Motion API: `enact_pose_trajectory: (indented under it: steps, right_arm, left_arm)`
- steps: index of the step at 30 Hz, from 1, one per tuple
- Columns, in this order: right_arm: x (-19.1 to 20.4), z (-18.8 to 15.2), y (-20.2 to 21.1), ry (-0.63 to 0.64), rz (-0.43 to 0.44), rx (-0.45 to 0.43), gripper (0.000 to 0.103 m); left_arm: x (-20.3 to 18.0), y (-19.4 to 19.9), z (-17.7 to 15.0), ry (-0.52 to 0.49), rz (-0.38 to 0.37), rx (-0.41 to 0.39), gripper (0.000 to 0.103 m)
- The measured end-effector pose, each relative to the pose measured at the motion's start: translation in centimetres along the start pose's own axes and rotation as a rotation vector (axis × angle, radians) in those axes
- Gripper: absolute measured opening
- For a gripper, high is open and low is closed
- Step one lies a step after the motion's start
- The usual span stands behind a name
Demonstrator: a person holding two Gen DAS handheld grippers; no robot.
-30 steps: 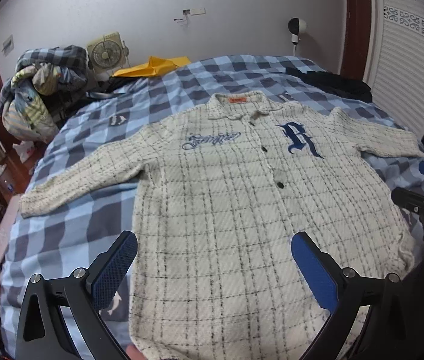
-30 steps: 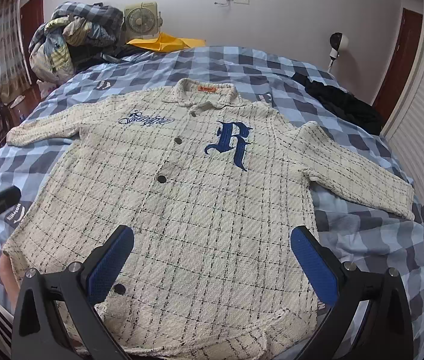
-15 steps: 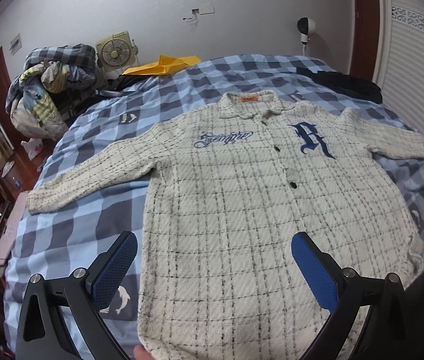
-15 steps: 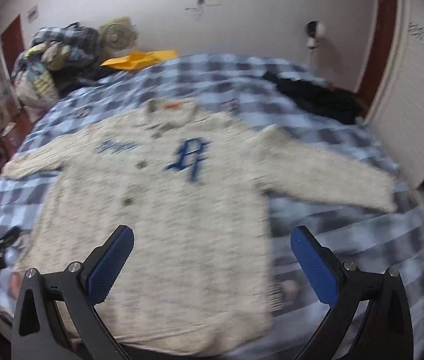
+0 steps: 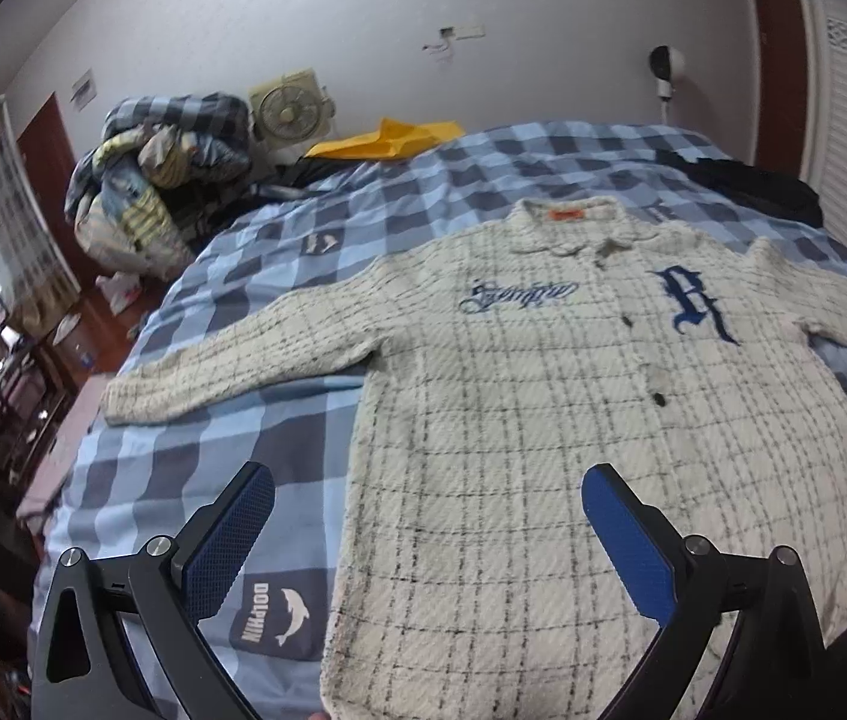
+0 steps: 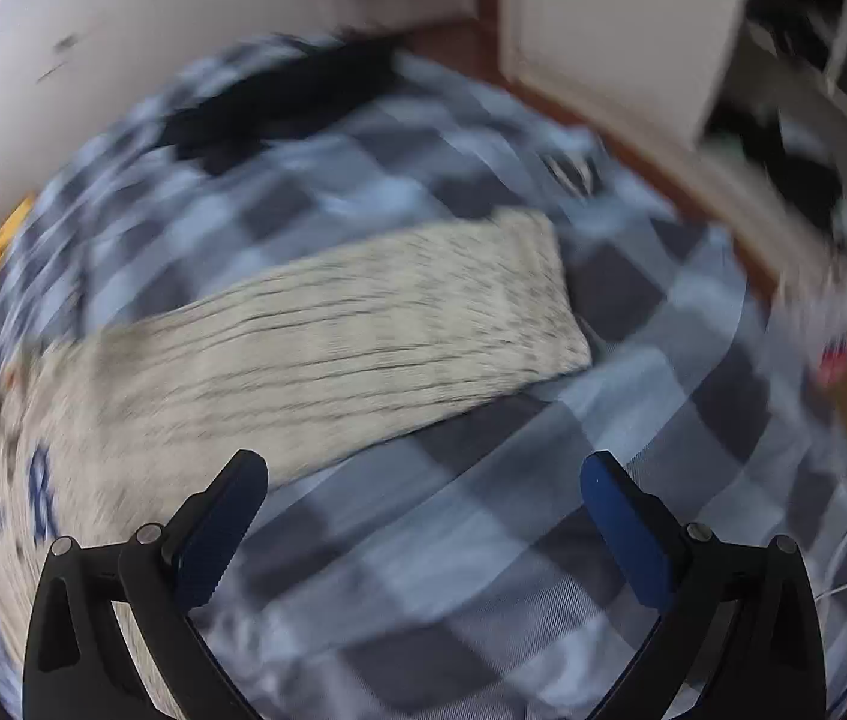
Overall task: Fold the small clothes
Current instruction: 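Grasp the sleeve nearest the right gripper with the right gripper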
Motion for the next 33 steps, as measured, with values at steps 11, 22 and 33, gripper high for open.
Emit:
enact_pose_trajectory:
  steps: [11, 22, 33]
  right_arm:
    - [-3.6, 3.8, -8.4, -0.274, 0.188, 0.123, 0.055]
    - [-6.4, 4.0, -10.7, -0.356, 0.093, 0.132, 0.055]
    - [-4.1, 6.5, -2.9, -0.309, 0.04, -0.105, 0.006]
  left_arm:
    - [0.2, -2.1, -0.5, 0.011, 0.034, 0.089, 0.103]
    - [-0.8, -2.8, -0.6, -0.045, 0.044, 0.112, 0.103]
    - [0.1, -1.8, 0.2, 0.001, 0.051, 0.081, 0.103]
Point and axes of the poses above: each gripper's, at about its wrist camera, not at the fingertips, and y roughly against the way its jaws point, x to its left, z to its top, the point moved 2 cm from there along -y, roughly the way its jaws point, and after that the axes turned 3 degrees about -z, right-handed, at the moved point
